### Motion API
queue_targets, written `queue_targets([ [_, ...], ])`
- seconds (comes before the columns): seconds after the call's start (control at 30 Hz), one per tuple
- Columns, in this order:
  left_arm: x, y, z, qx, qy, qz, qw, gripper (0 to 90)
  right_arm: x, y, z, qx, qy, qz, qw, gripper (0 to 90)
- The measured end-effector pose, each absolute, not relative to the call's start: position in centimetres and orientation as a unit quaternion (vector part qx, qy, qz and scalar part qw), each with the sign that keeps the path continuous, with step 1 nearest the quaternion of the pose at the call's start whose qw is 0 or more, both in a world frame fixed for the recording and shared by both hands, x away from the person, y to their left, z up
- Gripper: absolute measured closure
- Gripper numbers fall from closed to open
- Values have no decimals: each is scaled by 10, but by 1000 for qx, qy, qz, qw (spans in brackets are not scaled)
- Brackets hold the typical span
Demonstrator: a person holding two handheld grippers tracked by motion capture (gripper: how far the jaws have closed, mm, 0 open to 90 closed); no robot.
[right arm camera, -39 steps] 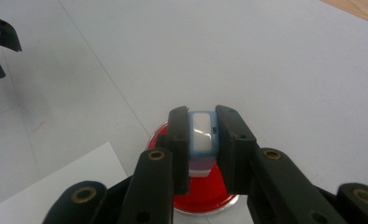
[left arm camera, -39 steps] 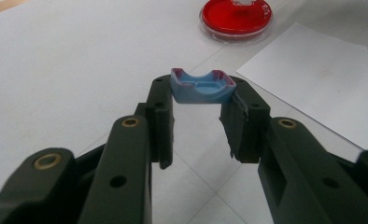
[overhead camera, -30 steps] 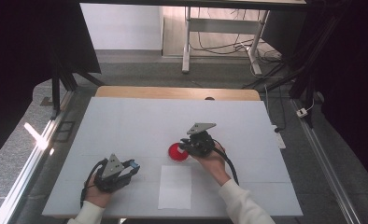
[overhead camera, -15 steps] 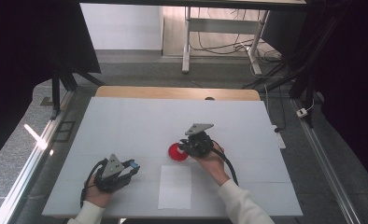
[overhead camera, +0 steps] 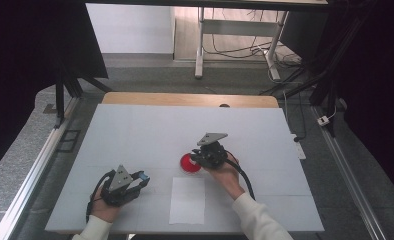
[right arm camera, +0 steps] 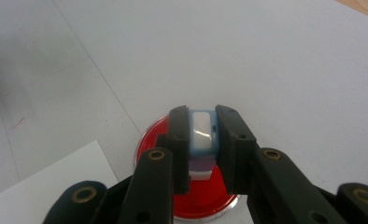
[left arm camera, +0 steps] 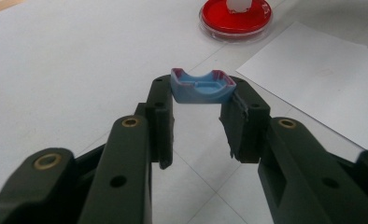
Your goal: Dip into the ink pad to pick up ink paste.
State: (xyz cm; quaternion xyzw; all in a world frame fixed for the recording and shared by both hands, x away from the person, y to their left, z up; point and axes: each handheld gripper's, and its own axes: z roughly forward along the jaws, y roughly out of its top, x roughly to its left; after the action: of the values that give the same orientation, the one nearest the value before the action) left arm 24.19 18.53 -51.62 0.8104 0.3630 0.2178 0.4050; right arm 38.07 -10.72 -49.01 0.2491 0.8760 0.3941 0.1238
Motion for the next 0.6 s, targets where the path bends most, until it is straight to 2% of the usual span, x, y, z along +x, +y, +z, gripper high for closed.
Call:
queue_targets([
  [0.6, 241, 185, -516, 809, 364, 220, 406, 648, 381, -107, -493, 250, 880, 385, 121, 758],
])
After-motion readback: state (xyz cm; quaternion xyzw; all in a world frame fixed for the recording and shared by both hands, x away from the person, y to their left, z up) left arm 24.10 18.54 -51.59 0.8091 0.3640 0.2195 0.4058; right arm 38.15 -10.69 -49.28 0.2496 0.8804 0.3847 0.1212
